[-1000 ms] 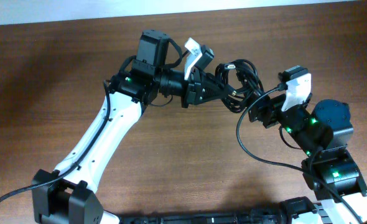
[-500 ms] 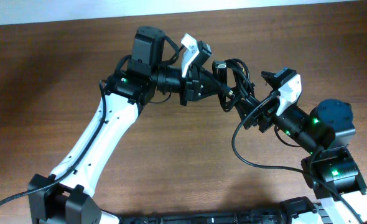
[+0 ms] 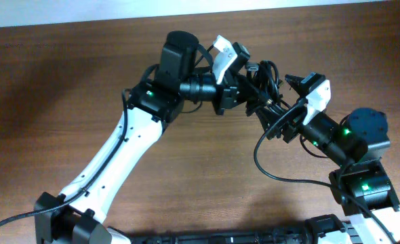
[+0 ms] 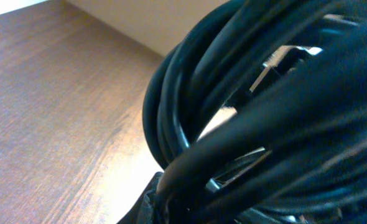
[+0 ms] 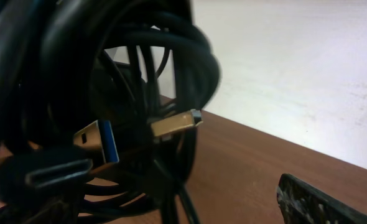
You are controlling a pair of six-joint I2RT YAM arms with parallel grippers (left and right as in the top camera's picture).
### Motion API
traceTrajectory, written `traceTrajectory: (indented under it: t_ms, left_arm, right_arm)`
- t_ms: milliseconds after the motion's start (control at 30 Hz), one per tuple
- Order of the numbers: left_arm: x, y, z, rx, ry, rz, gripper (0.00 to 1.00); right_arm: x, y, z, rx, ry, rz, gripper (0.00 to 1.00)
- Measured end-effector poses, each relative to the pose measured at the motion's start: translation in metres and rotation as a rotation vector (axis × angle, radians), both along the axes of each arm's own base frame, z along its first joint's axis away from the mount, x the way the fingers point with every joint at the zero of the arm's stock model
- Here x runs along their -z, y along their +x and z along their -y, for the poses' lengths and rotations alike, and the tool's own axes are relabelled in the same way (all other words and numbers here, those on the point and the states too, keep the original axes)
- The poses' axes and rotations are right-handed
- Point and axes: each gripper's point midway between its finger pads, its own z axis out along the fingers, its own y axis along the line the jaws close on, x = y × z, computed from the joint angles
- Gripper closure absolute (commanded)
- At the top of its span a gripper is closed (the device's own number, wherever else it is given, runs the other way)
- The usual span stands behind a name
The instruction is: Untangle cables
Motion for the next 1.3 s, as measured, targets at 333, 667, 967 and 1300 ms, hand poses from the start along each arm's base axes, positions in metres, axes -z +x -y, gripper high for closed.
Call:
traceTrajectory:
  t_ms: [333,667,967,1300]
  left_arm:
    - [-0.021,0.018,0.013,-0.119,-0.049,0.064,1.00]
    - [-0.033,0.031,0.016,-0.195,-0.075,0.124,1.00]
    - [-0.011,0.065,-0.009,-0.391,0.019,0.064,1.00]
    - [0.013,0.090,-0.067,-0.649,0.135,-0.105,1.00]
  right_arm:
    - [-0.001,0.002,0.001,0.007,0.020,-0.011,0.01]
    - [0.003,-0.006,-0.009,-0.059,0.036,-0.041,0.01]
    - [0.022,-0.005,-0.002,-0.007,0.018,-0.126,0.01]
    - [0.025,0.000,0.007,0.061,0.004,-0.129,0.01]
